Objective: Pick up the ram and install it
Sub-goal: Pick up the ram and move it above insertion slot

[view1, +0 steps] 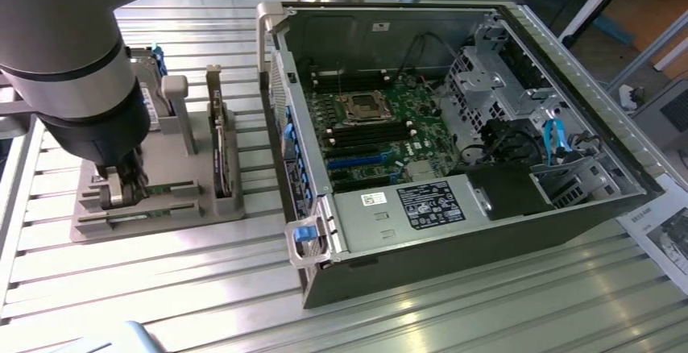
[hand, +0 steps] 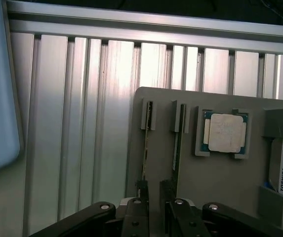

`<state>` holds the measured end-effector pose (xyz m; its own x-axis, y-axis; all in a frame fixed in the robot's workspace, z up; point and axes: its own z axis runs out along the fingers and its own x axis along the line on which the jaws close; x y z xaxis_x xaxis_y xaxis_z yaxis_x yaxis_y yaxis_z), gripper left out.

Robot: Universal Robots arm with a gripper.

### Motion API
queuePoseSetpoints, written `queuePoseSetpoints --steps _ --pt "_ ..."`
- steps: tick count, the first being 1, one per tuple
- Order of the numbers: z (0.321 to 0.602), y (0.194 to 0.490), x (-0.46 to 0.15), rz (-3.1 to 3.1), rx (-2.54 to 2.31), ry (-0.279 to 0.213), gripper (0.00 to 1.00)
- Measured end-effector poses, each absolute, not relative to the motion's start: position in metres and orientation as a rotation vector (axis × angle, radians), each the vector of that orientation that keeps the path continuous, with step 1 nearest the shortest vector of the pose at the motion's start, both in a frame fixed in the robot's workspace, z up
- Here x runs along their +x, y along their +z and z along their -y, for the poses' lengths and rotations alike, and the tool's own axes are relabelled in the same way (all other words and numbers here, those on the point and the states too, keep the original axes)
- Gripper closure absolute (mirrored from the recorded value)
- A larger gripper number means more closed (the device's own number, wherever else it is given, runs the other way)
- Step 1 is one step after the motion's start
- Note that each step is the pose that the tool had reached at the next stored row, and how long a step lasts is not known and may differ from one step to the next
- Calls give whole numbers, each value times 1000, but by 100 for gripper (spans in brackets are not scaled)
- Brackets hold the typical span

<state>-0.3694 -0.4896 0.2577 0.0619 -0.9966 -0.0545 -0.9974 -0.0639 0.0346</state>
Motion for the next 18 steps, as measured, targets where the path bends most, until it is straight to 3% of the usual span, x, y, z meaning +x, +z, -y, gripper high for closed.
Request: queuePoseSetpoints --steps 18 --pt "491 235 -369 -2140 -2280 98 76"
